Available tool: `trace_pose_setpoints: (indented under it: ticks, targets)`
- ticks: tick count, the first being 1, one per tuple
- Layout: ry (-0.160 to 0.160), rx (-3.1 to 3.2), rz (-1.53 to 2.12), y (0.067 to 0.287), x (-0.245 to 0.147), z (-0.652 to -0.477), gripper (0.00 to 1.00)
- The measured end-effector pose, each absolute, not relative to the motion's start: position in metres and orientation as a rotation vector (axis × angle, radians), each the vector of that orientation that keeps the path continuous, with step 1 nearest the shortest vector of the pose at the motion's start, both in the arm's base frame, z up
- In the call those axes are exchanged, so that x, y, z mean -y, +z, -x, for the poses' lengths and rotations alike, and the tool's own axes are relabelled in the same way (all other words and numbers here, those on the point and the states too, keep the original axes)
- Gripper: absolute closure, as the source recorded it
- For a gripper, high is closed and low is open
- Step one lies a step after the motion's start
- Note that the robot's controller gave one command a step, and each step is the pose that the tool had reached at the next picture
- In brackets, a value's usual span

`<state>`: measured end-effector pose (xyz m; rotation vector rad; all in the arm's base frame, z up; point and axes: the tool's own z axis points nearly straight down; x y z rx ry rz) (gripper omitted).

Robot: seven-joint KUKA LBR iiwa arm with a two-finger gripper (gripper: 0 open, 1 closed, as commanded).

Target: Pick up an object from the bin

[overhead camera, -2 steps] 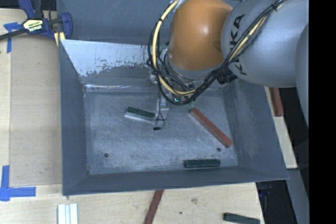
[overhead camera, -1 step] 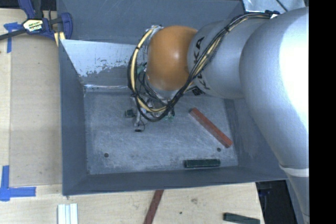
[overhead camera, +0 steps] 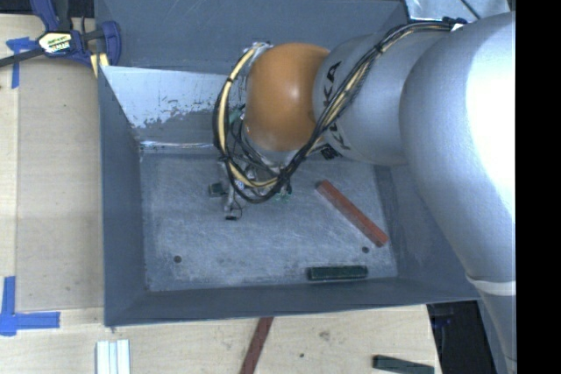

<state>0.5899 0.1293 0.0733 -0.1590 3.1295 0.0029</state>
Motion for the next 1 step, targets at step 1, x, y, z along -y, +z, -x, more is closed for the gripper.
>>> trace_pose_setpoints:
  ticks: [1]
  targets:
    - [0.001, -3.128, 0.191, 0.2272, -0.1198, -0.597, 1.0]
